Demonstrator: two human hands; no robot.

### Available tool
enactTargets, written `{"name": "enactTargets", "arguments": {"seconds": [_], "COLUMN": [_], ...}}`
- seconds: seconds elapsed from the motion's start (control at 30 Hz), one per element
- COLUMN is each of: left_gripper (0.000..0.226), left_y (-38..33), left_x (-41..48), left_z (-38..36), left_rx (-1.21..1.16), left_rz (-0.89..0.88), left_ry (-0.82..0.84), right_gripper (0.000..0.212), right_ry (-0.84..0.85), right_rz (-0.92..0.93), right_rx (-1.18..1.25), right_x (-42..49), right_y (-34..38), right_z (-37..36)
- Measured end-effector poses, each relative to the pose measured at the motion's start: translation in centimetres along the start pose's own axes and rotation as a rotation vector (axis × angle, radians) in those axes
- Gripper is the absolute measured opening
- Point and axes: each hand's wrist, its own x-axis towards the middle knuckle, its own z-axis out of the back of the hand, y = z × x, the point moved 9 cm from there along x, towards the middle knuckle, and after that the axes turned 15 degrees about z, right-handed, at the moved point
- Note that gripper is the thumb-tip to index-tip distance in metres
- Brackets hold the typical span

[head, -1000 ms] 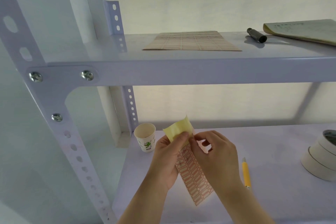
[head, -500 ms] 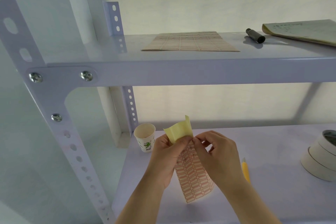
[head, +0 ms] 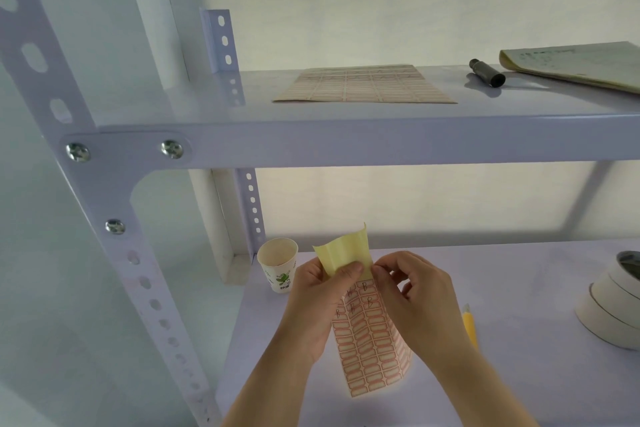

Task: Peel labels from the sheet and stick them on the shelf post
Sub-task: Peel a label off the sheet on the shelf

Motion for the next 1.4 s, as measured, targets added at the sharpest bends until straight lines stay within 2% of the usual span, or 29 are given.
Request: {"name": "enactTargets", "arguments": {"seconds": [0.37,0.8,1.07,1.27,1.4], "left_gripper": [0.014,0.011,0.019,0.055,0.074], "left_y": [0.0,3.0,5.3,4.6,2.8], "left_x": [0.5,2.5,5.4,6.6,5.3], "left_z": [0.1,0.6,1.2,1.7,1.4], "left_rx": [-0.003,0.004,0.059,0.372,0.806], "left_rz": [0.03,0.234,0.345,0.273,0.163], "left_ry": [-0.039,-0.122,-0.204,-0.339,-0.479], "right_gripper": [0.02,0.02,0.018,0.02,0.02], "right_ry": [-0.044,-0.042,-0.043,-0.029,-0.016], "right_rz": [-0.085,-0.244,-0.306,-0.3,-0.308], "right_rx": [0.033,0.059,0.017,0.003,-0.013], "right_x": [-0.3,-1.3,-2.2,-2.2,-2.5], "right_y": [-0.4,-2.9,-4.3,-4.6,-4.8], "right_z": [1.1,1.7,1.9,2.3,2.3]}}
